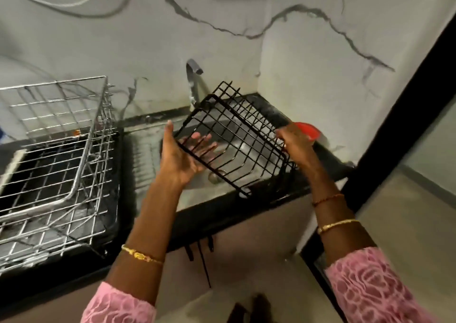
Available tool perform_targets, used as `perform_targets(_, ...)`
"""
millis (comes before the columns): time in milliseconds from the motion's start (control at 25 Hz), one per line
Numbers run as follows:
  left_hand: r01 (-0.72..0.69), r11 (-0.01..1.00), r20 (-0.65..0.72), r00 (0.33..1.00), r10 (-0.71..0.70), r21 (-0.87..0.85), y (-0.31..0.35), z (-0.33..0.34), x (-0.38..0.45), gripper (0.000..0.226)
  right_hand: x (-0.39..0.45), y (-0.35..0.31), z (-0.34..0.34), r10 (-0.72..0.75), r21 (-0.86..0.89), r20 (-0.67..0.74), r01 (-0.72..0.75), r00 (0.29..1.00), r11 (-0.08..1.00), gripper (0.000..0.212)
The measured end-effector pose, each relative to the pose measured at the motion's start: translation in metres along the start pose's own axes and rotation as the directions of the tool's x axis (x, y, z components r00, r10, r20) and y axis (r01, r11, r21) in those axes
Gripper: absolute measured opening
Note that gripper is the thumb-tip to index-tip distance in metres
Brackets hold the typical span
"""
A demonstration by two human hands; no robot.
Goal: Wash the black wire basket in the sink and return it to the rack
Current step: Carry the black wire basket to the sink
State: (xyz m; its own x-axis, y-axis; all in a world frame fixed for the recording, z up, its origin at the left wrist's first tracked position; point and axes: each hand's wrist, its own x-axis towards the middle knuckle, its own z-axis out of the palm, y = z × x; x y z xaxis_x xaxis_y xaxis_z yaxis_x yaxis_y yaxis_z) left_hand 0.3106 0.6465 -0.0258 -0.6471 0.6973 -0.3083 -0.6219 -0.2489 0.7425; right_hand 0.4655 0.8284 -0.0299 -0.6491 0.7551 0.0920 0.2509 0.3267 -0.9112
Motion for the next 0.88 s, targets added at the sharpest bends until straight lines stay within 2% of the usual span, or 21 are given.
perform_targets(160,0.004,0.997,0.004,1.0,-0.004,0.078,0.04,0.007,0.033,0.028,0.096,-0.004,0.016,-0.056,-0.019,0.167,0.06,0.984,0.998,0.036)
perform_targets(240,-0.013,0.994,0.032,0.999,0.009,0.11,0.051,0.006,0.048,0.055,0.132,0.005,0.028,-0.07,-0.038,0.248,0.082,0.966,0.996,0.041)
perform_targets(320,-0.029,0.993,0.004,1.0,0.028,0.115,0.056,0.003,0.065,0.068,0.16,0.017,0.046,-0.068,0.024,0.332,0.064,0.941,0.998,0.037)
perform_targets(400,-0.03,0.99,-0.049,0.998,0.037,0.136,0.057,0.001,0.08,0.064,0.181,0.028,0.064,-0.093,0.067,0.393,0.072,0.915,0.995,0.036)
perform_targets(480,0.007,0.987,-0.111,0.994,0.01,0.159,0.057,0.008,0.087,0.044,0.202,0.043,0.083,-0.09,0.053,0.465,0.074,0.88,0.996,0.041)
perform_targets(560,0.069,0.979,-0.152,0.988,-0.04,0.19,0.055,0.017,0.095,0.027,0.221,0.059,0.101,-0.026,0.007,0.563,0.027,0.826,1.0,0.028)
perform_targets(640,0.105,0.971,-0.172,0.983,-0.068,0.217,0.051,0.028,0.105,0.028,0.232,0.07,0.115,0.074,-0.029,0.571,-0.07,0.818,0.997,0.017)
perform_targets(760,0.055,0.974,-0.219,0.976,-0.005,0.221,0.04,0.036,0.128,0.028,0.237,0.078,0.126,0.107,0.032,0.564,-0.151,0.819,0.988,0.026)
perform_targets(880,0.107,0.967,-0.251,0.967,-0.046,0.232,0.031,0.031,0.154,0.037,0.239,0.096,0.129,0.182,0.023,0.599,-0.244,0.78,0.97,0.02)
